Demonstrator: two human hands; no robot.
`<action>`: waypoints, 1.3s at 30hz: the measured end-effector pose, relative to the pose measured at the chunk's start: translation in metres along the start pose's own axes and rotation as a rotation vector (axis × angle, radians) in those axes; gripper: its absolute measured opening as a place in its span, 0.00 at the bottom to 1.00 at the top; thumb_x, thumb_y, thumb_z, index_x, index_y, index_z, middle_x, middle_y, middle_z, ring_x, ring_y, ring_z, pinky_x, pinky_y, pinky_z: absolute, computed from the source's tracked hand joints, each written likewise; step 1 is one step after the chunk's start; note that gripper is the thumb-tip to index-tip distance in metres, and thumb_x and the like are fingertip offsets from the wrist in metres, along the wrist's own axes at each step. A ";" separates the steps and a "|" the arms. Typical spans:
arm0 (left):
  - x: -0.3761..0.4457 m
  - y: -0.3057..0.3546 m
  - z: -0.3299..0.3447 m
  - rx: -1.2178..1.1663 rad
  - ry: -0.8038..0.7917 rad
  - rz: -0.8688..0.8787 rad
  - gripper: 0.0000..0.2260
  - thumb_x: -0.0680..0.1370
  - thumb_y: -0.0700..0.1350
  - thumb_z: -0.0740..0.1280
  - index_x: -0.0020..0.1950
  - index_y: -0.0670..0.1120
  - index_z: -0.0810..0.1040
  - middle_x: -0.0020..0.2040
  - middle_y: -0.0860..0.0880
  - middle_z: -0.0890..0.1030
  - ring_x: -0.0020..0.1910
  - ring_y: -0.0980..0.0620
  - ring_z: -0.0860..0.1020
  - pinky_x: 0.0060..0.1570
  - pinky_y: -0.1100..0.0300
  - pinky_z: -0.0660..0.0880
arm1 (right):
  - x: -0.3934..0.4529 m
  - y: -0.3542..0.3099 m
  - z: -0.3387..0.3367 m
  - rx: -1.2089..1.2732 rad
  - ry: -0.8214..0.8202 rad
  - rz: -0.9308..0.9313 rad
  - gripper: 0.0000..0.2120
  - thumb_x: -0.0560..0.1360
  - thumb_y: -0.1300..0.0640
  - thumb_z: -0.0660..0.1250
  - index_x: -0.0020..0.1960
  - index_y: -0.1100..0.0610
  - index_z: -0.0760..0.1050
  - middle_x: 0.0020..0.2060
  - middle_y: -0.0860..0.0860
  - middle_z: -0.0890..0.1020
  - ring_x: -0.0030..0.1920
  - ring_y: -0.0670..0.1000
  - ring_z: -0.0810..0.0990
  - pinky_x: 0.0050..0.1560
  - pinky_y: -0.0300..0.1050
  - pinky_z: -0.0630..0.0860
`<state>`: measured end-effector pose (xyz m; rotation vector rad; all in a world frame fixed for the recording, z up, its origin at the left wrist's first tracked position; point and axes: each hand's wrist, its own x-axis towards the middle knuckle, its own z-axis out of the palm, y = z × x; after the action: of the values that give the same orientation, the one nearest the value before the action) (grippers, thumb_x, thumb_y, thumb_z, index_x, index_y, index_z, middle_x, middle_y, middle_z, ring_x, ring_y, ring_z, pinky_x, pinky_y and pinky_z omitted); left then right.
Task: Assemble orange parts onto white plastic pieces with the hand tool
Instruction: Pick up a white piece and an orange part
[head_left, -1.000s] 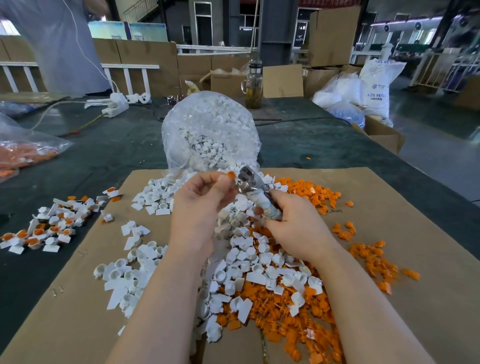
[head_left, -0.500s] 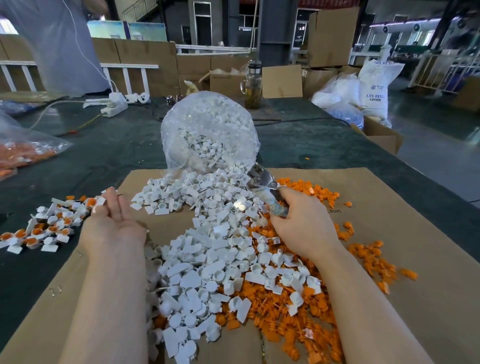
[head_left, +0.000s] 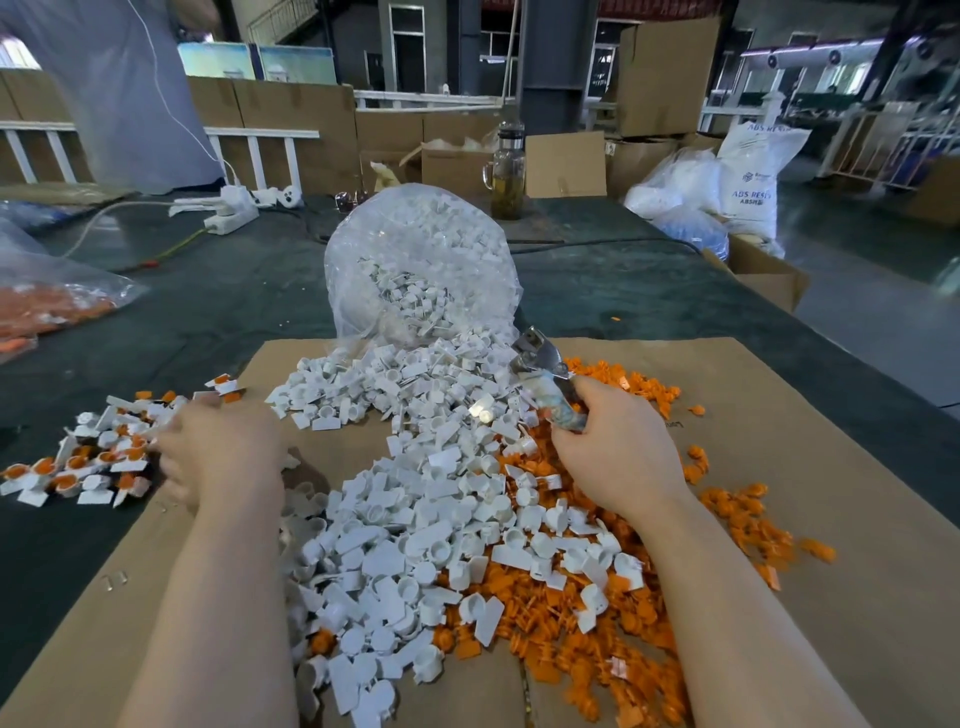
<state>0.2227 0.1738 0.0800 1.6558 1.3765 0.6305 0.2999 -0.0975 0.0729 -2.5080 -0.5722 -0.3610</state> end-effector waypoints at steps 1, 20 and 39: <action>0.003 -0.004 0.004 0.175 -0.051 0.026 0.24 0.78 0.38 0.59 0.76 0.44 0.66 0.76 0.39 0.63 0.73 0.38 0.64 0.71 0.41 0.65 | 0.000 0.000 0.000 -0.014 -0.011 0.003 0.09 0.73 0.55 0.64 0.37 0.49 0.67 0.30 0.46 0.74 0.30 0.47 0.72 0.27 0.42 0.65; -0.029 -0.011 0.021 0.685 -0.121 0.297 0.26 0.78 0.40 0.60 0.74 0.35 0.60 0.76 0.34 0.58 0.75 0.37 0.55 0.71 0.44 0.55 | 0.001 0.003 0.001 -0.094 -0.027 0.056 0.12 0.74 0.54 0.65 0.35 0.48 0.63 0.29 0.46 0.73 0.29 0.47 0.71 0.27 0.41 0.62; -0.007 -0.009 0.014 0.594 -0.175 0.223 0.32 0.83 0.53 0.60 0.80 0.40 0.51 0.81 0.42 0.49 0.80 0.41 0.44 0.76 0.38 0.43 | 0.001 0.004 0.001 -0.130 -0.046 0.091 0.12 0.73 0.53 0.65 0.35 0.48 0.63 0.30 0.46 0.73 0.30 0.46 0.72 0.27 0.40 0.63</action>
<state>0.2276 0.1633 0.0660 2.2982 1.3348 0.1888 0.3029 -0.1002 0.0708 -2.6630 -0.4642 -0.3162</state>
